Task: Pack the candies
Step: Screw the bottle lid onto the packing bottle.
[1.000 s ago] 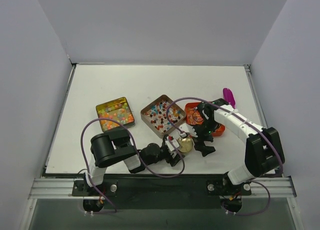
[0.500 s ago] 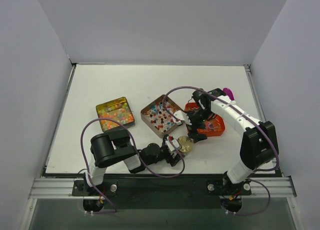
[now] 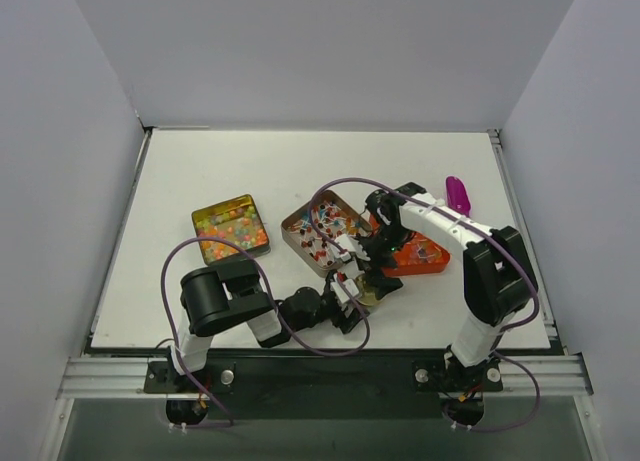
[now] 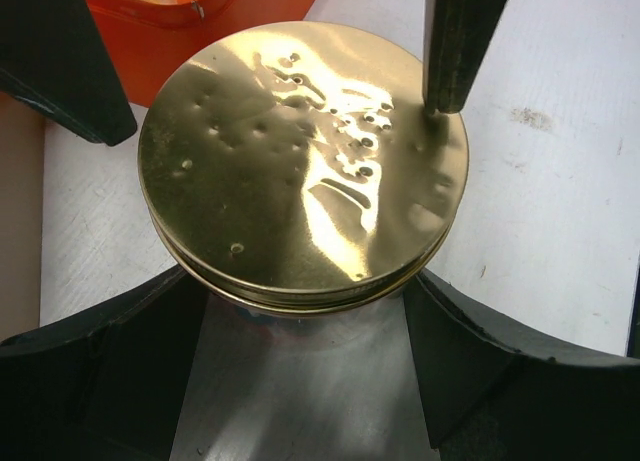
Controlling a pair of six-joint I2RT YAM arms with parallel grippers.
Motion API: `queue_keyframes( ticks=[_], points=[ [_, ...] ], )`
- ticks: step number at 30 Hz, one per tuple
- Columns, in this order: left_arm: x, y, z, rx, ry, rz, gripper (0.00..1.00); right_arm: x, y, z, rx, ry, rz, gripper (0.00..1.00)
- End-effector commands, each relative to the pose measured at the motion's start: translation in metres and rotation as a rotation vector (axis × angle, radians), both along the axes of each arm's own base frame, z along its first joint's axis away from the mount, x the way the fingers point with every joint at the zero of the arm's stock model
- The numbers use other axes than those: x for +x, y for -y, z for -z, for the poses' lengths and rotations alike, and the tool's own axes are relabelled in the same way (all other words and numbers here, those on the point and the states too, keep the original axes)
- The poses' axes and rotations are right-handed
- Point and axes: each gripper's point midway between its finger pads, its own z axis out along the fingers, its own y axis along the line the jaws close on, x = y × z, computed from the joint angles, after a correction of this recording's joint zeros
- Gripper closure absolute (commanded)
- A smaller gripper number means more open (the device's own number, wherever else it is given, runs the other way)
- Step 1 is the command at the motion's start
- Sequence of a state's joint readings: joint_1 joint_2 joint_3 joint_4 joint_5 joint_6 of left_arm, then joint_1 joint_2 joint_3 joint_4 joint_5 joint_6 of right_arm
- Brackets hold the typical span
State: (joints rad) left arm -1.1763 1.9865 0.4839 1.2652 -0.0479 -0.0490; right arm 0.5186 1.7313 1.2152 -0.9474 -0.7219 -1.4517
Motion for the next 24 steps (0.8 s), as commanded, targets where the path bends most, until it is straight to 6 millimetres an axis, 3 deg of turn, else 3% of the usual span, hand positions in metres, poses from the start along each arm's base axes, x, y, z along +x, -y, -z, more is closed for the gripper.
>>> queue_keyframes(
  ticks=[1, 15, 19, 24],
  points=[
    [-0.035, -0.065, 0.1, 0.364, -0.221, -0.001, 1.0, -0.021, 0.013, -0.008, -0.018, -0.047, -0.006, 0.0],
    [-0.035, -0.066, 0.097, 0.344, -0.24, -0.019, 1.0, -0.062, 0.053, 0.003, -0.137, -0.08, 0.05, 0.0],
    [-0.037, -0.066, 0.098, 0.345, -0.24, -0.013, 1.0, -0.067, 0.059, 0.007, -0.157, -0.071, 0.055, 0.0],
    [-0.039, -0.065, 0.099, 0.346, -0.239, -0.007, 1.0, -0.057, 0.064, 0.016, -0.196, -0.04, 0.105, 0.0]
  ],
)
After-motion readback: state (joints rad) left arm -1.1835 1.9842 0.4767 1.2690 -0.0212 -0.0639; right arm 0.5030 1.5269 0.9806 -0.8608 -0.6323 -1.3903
